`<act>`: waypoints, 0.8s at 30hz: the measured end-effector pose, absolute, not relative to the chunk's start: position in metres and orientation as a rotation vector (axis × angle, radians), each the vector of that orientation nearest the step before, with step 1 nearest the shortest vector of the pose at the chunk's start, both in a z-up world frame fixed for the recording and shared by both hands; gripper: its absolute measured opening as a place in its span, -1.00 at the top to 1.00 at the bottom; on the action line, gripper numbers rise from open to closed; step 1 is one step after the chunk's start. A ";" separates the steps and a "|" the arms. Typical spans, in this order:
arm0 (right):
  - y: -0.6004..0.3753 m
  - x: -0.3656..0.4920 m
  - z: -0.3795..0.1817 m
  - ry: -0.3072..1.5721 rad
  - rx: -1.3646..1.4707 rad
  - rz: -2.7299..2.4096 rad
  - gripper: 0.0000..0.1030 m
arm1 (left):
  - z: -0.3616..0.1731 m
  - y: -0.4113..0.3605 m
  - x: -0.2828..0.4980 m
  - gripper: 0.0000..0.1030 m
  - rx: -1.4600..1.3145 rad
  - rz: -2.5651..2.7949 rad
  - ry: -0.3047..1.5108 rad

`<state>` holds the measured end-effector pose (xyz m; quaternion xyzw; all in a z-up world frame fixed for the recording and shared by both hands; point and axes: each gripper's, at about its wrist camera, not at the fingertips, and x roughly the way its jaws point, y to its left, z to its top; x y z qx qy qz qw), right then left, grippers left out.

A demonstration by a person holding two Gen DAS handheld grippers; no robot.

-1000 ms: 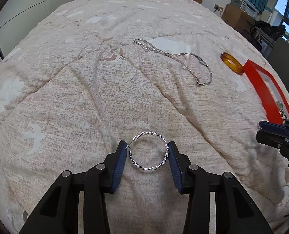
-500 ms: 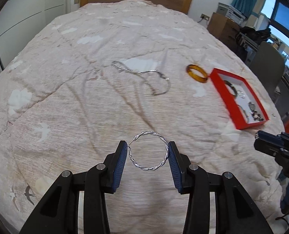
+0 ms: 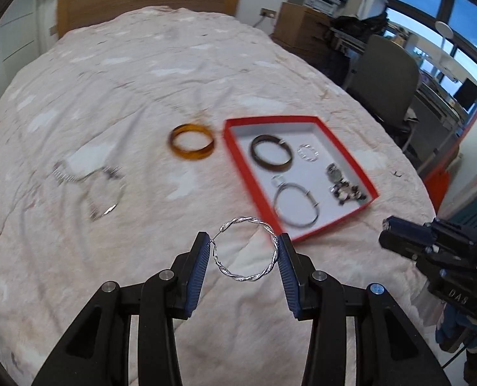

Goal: Organize jewelry
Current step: 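Carry the hoop in the left tool while the right tool carries the ring into the box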

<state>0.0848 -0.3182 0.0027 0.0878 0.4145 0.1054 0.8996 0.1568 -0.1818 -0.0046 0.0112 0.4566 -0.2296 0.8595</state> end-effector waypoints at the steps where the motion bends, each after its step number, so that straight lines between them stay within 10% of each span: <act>1: -0.326 0.088 0.001 0.860 0.182 0.211 0.63 | -0.005 -0.196 0.168 0.18 0.034 -0.494 0.956; 24: -0.407 0.293 -0.066 0.991 0.069 0.188 0.62 | -0.080 -0.304 0.326 0.18 0.182 -0.433 1.043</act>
